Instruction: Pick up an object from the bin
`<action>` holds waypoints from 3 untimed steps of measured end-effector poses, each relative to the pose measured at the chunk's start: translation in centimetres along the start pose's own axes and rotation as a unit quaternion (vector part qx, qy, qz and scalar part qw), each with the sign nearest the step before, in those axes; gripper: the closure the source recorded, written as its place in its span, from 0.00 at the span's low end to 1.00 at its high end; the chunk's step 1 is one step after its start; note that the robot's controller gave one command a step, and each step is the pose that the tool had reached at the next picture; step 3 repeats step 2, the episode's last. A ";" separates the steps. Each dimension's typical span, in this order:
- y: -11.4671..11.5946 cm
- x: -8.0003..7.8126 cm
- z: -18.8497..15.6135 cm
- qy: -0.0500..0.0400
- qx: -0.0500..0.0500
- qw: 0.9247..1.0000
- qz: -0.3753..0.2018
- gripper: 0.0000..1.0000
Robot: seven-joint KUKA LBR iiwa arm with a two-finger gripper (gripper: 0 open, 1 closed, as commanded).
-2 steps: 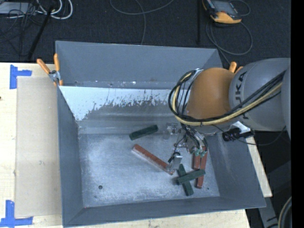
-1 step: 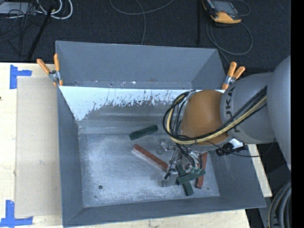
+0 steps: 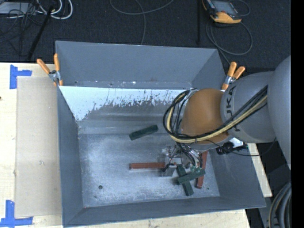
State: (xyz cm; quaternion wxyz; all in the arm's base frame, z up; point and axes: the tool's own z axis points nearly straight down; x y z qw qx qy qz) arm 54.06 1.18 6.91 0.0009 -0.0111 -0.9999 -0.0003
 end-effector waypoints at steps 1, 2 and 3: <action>-2.5 1.8 0.0 0.001 0.001 1.000 -0.024 1.00; -3.8 4.5 -14.5 -0.004 0.000 1.000 0.028 1.00; -3.8 4.5 -14.5 -0.004 0.000 1.000 0.028 1.00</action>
Offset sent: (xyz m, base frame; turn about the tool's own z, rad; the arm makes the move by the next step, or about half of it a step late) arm -0.0179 -0.0236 0.0013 -0.0500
